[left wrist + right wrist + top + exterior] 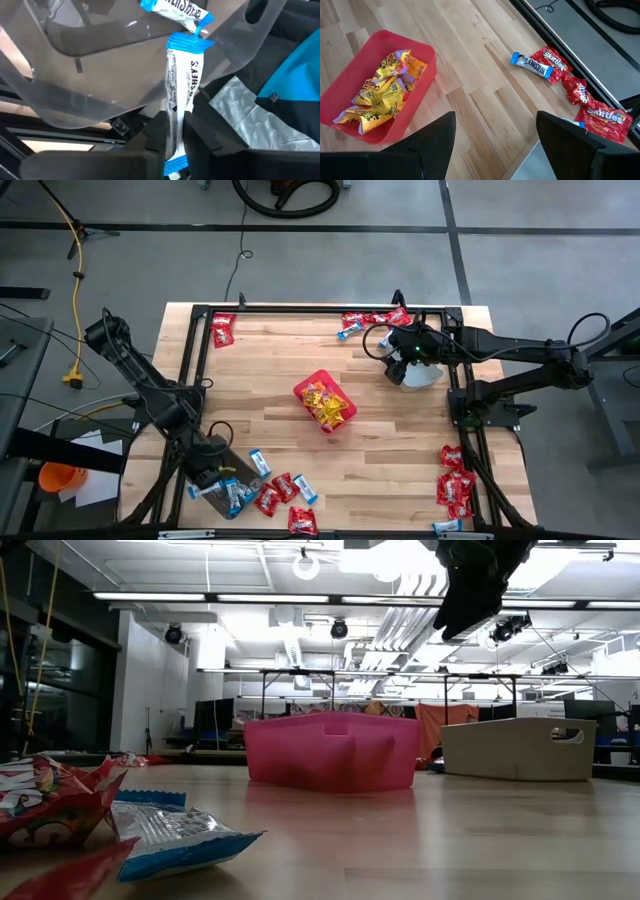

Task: Sort candy
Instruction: Put the blue candy into the black bin

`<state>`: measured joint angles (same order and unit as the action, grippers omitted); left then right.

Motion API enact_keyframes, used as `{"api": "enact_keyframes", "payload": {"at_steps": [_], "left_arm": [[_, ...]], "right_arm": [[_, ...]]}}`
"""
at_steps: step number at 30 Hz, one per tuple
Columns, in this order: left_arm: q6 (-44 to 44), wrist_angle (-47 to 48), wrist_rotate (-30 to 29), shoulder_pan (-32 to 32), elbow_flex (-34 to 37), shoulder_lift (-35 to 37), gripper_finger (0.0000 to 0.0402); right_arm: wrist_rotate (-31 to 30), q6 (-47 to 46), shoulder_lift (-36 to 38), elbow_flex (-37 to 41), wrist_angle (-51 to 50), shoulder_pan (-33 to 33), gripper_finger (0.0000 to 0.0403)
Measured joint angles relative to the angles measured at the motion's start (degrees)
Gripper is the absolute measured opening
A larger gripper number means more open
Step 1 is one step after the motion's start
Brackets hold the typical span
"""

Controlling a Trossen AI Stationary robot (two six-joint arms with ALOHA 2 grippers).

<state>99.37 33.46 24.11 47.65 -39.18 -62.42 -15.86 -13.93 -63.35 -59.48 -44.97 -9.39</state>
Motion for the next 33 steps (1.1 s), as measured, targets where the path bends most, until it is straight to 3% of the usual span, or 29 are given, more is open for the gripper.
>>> {"api": "enact_keyframes", "payload": {"at_steps": [10,14,33], "left_arm": [[-0.59,-0.83,1.08,-0.97,0.00,2.85,0.0159],[-2.03,-2.20,1.01,-1.66,0.00,4.73,0.0184],[-15.06,-13.81,-6.62,-14.11,0.00,6.10,0.0191]], "right_arm": [[0.00,-0.55,0.00,0.00,-0.02,0.00,0.0272],[0.00,-0.55,0.00,0.00,-0.02,0.00,0.0272],[0.01,-0.57,-0.02,-0.01,0.00,0.00,0.0272]]}}
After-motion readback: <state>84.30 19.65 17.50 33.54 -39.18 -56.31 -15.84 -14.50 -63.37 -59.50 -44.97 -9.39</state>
